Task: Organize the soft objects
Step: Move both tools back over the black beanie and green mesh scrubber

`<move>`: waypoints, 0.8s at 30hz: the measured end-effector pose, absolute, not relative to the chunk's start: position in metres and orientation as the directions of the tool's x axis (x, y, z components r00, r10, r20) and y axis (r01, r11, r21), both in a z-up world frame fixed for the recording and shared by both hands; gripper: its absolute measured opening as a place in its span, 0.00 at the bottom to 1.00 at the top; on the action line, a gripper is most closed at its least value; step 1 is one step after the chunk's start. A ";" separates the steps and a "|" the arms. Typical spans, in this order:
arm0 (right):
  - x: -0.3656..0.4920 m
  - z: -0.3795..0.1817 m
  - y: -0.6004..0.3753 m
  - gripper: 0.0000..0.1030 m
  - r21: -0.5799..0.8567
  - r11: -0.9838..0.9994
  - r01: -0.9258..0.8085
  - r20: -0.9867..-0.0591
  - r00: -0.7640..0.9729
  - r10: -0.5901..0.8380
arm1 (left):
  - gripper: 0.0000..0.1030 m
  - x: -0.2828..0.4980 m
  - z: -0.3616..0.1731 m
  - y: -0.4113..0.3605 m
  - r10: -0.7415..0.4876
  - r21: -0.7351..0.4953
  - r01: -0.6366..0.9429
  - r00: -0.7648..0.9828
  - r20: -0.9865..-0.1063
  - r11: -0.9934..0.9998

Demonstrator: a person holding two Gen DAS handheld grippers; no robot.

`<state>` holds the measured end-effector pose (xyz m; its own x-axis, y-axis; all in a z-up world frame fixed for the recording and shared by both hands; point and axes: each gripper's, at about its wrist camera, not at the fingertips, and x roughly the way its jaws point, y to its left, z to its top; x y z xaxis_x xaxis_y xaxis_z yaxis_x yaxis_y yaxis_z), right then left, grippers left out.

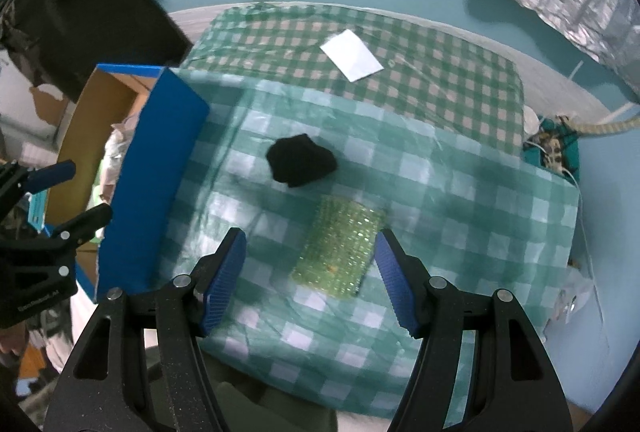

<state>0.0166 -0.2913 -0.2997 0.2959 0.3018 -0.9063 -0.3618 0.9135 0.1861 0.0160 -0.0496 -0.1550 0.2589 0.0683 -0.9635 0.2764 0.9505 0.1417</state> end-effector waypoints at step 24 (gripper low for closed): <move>0.038 -0.393 -0.301 0.68 0.236 0.949 -0.211 -0.948 0.164 0.272 | 0.68 0.050 -0.231 -0.103 0.047 0.130 0.435 0.198 -0.979 0.891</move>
